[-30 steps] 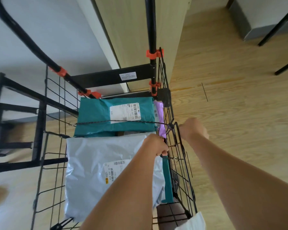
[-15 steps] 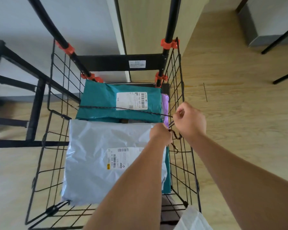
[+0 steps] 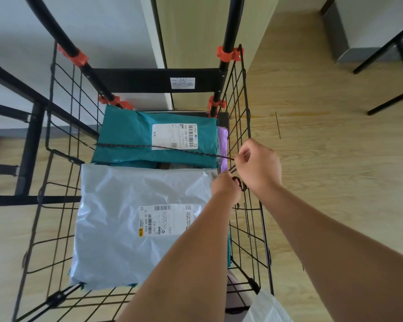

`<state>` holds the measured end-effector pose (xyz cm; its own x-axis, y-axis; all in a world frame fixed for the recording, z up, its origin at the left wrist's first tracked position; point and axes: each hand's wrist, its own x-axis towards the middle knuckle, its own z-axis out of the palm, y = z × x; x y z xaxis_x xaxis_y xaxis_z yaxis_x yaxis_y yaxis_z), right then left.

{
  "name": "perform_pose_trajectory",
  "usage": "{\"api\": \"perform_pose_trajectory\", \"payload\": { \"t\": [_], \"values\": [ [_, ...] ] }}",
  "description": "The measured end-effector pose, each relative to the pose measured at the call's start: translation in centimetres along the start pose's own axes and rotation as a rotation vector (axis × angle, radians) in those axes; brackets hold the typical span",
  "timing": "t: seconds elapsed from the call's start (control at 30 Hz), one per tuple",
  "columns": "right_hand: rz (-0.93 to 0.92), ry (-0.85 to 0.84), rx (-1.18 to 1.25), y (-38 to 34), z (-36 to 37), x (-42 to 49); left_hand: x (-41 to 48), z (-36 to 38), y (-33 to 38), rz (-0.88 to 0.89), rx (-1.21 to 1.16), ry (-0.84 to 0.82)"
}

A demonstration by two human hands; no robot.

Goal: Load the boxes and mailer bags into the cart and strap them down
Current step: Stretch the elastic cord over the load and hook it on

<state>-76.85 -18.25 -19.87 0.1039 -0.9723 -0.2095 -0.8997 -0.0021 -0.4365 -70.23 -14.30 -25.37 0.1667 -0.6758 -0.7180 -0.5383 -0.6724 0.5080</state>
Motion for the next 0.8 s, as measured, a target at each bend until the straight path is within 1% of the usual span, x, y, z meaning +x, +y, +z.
{"api": "perform_pose_trajectory", "payload": {
  "t": [0.13,0.27,0.43,0.53,0.63,0.8],
  "values": [
    [0.001,0.000,-0.004,-0.1,0.0,0.1,0.2,-0.1,0.2,0.001,0.040,0.012],
    [0.014,-0.008,0.015,-0.1,-0.1,0.0,-0.1,0.0,0.3,0.031,-0.063,0.071],
    [0.012,-0.013,0.007,0.0,-0.2,0.1,-0.2,0.6,0.0,0.029,-0.089,0.070],
    [0.010,-0.015,0.013,-0.1,-0.2,0.0,0.4,0.9,0.3,0.019,-0.135,0.033],
    [-0.014,-0.013,0.016,0.2,-0.2,0.0,0.6,1.3,0.6,0.082,-0.115,-0.022],
    [-0.043,-0.020,0.000,0.5,0.0,0.1,0.9,1.7,0.0,-0.002,-0.186,-0.010]
  ]
}}
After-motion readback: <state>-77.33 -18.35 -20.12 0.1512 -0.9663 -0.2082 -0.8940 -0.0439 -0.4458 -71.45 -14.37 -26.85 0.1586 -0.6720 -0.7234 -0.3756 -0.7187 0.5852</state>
